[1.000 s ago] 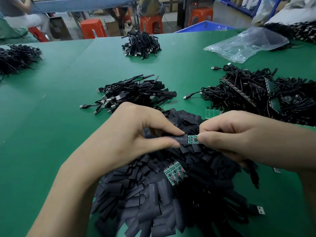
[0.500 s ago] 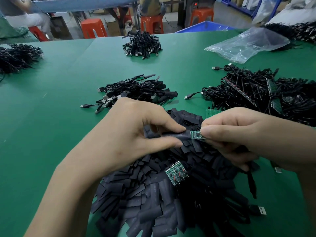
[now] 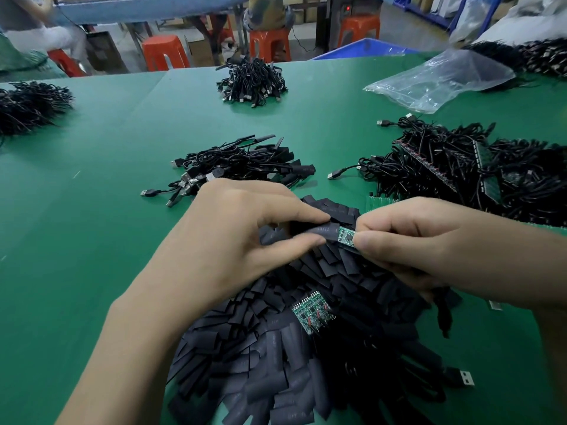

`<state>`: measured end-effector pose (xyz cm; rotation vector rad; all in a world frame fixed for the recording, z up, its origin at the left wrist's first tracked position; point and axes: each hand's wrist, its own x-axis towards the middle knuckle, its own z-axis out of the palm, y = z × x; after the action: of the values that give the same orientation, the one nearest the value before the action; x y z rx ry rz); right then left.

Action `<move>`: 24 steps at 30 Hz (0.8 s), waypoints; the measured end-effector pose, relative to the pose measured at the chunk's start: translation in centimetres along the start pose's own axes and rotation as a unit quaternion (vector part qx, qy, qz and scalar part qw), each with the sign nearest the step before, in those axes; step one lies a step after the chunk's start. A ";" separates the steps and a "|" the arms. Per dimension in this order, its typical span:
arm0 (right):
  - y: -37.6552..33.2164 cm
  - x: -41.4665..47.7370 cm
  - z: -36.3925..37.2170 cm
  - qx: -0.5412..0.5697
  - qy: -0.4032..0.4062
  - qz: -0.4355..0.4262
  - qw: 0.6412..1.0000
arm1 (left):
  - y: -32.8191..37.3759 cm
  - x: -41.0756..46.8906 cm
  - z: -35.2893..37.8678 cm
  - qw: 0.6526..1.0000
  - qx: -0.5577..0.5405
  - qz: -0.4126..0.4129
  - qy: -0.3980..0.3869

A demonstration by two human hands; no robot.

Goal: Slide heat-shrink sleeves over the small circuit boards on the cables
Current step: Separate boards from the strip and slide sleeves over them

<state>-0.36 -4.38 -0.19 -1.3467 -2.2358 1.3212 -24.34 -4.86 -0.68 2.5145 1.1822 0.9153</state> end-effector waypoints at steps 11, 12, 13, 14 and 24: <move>0.0 0.3 0.3 -0.017 0.006 -0.026 1.000 | 0.2 0.2 -0.1 0.997 -0.066 0.011 -0.044; 0.0 0.4 0.5 -0.009 0.004 -0.026 1.000 | 0.4 0.3 0.0 0.996 -0.068 0.016 -0.053; 0.0 0.5 0.6 -0.003 0.002 -0.025 1.000 | 0.4 0.4 0.2 0.996 -0.066 0.019 -0.058; 0.0 0.6 0.6 0.004 0.002 -0.024 1.000 | 0.4 0.4 0.2 0.996 -0.061 0.019 -0.057; -0.4 0.6 0.3 0.076 0.095 -0.031 0.992 | -0.2 0.1 0.4 0.998 -0.014 -0.005 0.064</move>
<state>-1.14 -4.14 -0.23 -1.2809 -1.9923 1.2580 -24.19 -4.63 -1.05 2.4576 1.2097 1.0968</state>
